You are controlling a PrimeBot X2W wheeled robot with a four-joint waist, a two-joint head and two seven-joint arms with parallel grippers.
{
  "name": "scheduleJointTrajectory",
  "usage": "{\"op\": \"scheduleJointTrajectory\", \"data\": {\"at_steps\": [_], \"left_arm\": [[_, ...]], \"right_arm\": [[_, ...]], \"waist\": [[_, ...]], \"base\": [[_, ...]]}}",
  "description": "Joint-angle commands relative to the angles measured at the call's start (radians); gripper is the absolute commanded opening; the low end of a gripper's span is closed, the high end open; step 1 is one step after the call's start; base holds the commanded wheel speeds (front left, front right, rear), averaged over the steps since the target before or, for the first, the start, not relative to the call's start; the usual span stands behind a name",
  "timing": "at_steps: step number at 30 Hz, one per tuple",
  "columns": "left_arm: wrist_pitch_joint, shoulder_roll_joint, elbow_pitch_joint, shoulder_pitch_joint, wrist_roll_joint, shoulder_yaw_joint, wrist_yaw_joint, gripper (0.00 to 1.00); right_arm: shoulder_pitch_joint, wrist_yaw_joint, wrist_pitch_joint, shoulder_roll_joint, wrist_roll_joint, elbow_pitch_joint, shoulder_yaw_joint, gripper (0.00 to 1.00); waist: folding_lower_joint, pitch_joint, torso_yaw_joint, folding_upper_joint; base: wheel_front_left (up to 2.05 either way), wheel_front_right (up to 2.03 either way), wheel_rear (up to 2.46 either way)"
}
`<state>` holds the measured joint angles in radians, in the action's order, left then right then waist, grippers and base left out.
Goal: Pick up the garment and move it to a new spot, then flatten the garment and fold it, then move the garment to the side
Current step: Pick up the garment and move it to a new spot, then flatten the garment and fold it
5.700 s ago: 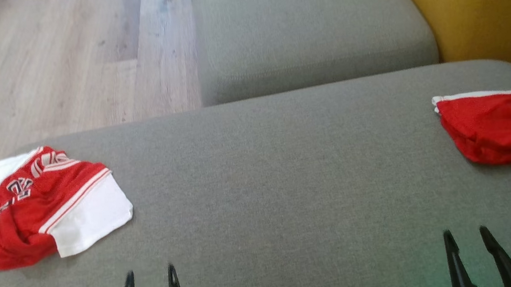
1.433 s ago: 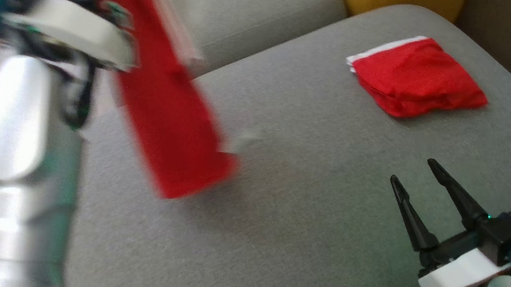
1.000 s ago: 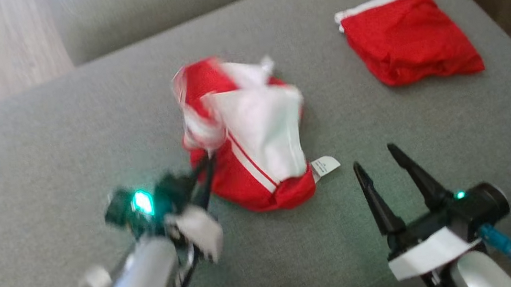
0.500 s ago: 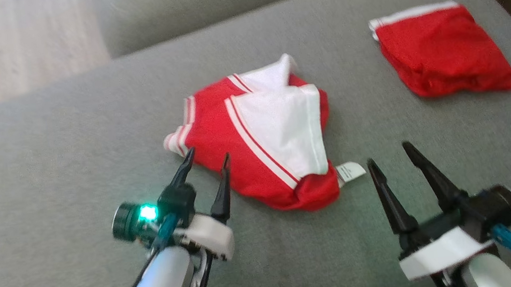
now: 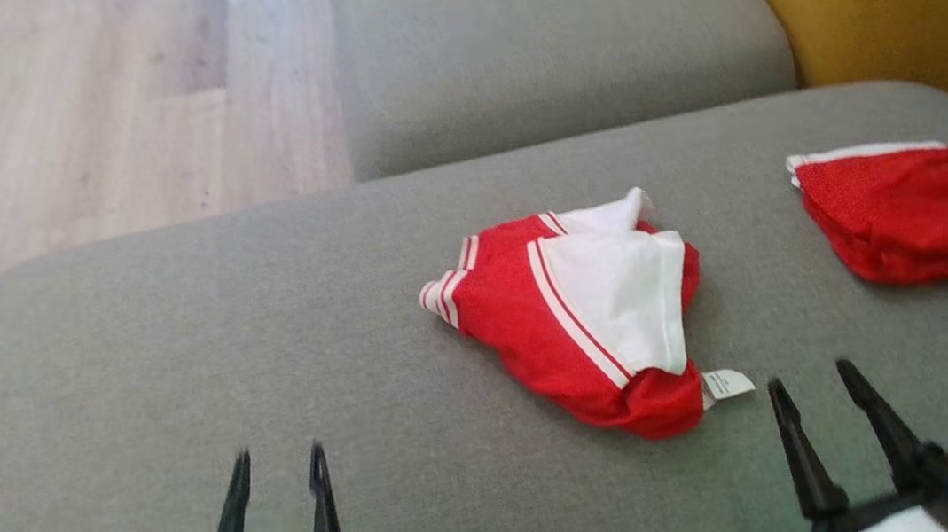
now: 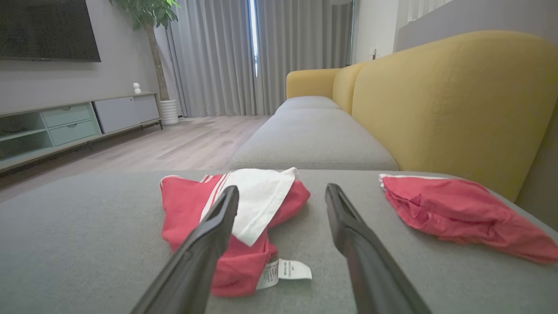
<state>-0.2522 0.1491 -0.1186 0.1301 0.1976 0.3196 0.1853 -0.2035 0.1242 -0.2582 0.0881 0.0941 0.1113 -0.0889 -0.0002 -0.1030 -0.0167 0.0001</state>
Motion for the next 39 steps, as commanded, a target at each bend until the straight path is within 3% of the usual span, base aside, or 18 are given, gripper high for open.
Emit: {"op": "scheduleJointTrajectory", "data": {"at_steps": [1,9,33,39], "left_arm": [[-0.009,-0.008,0.051,-0.02,-0.012,-0.044,0.007,1.0],[-0.009,-0.039,0.114,0.119,-0.102,-0.059,-0.018,1.0],[-0.009,-0.068,0.097,0.132,-0.158,-0.086,-0.056,1.0],[-0.009,-0.065,0.065,0.042,-0.183,-0.062,-0.087,1.0]], "right_arm": [[0.02,0.007,-0.004,0.003,-0.008,-0.038,-0.015,1.0],[-0.03,0.007,-0.004,-0.013,-0.019,-0.056,-0.006,1.0],[-0.033,0.007,-0.004,-0.001,-0.021,-0.061,-0.02,1.0],[-0.013,0.007,-0.004,0.017,-0.007,-0.068,-0.045,1.0]], "waist": [[0.0002,-0.022,0.023,-0.0001],[0.0002,-0.038,0.032,-0.0001],[0.0002,-0.034,0.037,-0.0001],[0.0002,0.019,0.033,-0.0001]], "base": [[0.0,0.0,0.0],[0.0,0.0,0.0],[0.0,0.0,0.0],[0.0,0.0,0.0]]}}
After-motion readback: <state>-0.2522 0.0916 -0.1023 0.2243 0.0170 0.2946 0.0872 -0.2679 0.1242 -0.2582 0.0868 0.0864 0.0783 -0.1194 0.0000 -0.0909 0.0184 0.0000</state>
